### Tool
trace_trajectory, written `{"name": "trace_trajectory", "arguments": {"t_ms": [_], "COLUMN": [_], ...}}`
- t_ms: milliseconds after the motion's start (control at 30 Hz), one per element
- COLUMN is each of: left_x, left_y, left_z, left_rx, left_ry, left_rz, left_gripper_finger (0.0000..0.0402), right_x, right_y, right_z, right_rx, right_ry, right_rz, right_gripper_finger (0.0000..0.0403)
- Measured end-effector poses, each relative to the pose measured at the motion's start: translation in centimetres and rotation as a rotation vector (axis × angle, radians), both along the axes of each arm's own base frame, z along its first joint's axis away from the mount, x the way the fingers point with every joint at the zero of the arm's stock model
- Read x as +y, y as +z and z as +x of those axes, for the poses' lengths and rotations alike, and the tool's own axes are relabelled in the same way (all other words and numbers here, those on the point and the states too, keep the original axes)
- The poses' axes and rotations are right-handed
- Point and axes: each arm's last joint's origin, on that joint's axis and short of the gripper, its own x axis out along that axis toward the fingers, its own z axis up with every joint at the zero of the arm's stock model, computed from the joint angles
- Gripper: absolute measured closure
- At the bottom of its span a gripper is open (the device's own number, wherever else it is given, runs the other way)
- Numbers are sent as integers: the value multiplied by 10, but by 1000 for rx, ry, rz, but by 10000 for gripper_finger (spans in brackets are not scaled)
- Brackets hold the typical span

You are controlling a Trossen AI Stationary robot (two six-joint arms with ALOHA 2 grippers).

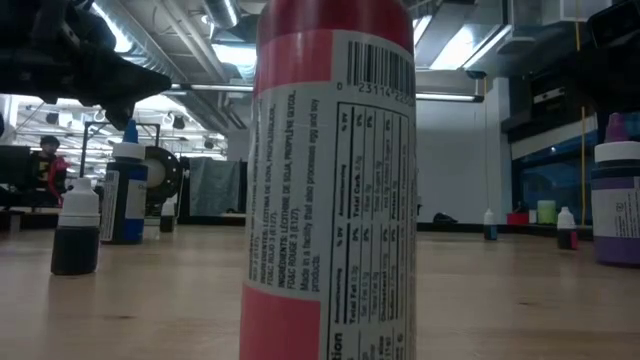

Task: Pick & Place food coloring
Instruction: Put the bottom green food coloring bottle into the yellow bin

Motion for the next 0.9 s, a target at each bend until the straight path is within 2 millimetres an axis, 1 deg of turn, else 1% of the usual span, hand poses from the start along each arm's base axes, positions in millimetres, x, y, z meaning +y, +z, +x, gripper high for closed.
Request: {"name": "trace_trajectory", "arguments": {"t_ms": [133, 300, 533, 633, 900], "left_x": [3, 4, 8, 9, 10], "left_y": [0, 1, 2, 2, 2], "left_z": [0, -1, -3, -4, -4], "left_rx": [19, 19, 55, 74, 80], "left_ry": [94, 157, 298, 357, 387], "left_rz": [72, 79, 175, 207, 210], "left_gripper_finger": [386, 387, 386, 386, 386], "right_x": [0, -1, -4, -5, -7], "right_y": [0, 1, 6, 7, 9], "right_z": [0, 0, 1, 1, 1], "right_rx": [0, -9, -59, -66, -88], "right_ry": [-10, -20, -147, -171, -243], "right_rz": [0, -1, 11, 13, 19], "right_gripper_finger": [361, 361, 361, 361, 361]}}
